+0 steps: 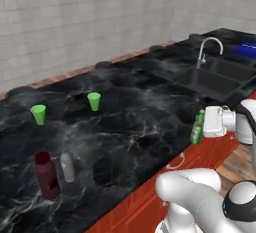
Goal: Place the drinks on the dining counter in a tight cluster.
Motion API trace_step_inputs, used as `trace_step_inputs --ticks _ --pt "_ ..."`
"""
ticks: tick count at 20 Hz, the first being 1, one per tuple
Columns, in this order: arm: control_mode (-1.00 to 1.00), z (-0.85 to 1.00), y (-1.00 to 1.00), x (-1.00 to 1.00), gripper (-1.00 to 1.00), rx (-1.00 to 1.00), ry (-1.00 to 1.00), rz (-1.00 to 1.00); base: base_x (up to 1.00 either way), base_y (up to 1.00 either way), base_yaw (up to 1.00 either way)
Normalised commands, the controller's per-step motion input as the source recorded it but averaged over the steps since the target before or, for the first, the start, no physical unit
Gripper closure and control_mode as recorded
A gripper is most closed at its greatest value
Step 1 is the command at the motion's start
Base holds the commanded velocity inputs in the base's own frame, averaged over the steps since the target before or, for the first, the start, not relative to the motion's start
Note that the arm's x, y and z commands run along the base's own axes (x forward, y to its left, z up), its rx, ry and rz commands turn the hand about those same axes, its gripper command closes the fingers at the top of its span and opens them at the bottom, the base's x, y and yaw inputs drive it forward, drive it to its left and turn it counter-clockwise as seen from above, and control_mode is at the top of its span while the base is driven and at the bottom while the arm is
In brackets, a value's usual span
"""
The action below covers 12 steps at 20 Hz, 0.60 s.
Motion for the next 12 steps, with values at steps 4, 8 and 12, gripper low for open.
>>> trace_step_inputs --ticks 4,8,12 --pt "1.0 0.0 0.0 0.0 1.0 0.0 0.0 0.0 0.64 -0.07 0.54" --pt "1.0 0.0 0.0 0.0 1.0 0.0 0.0 0.0 0.64 -0.05 0.45" --pt "1.0 0.0 0.0 0.0 1.0 0.0 0.0 0.0 0.38 0.1 0.72"
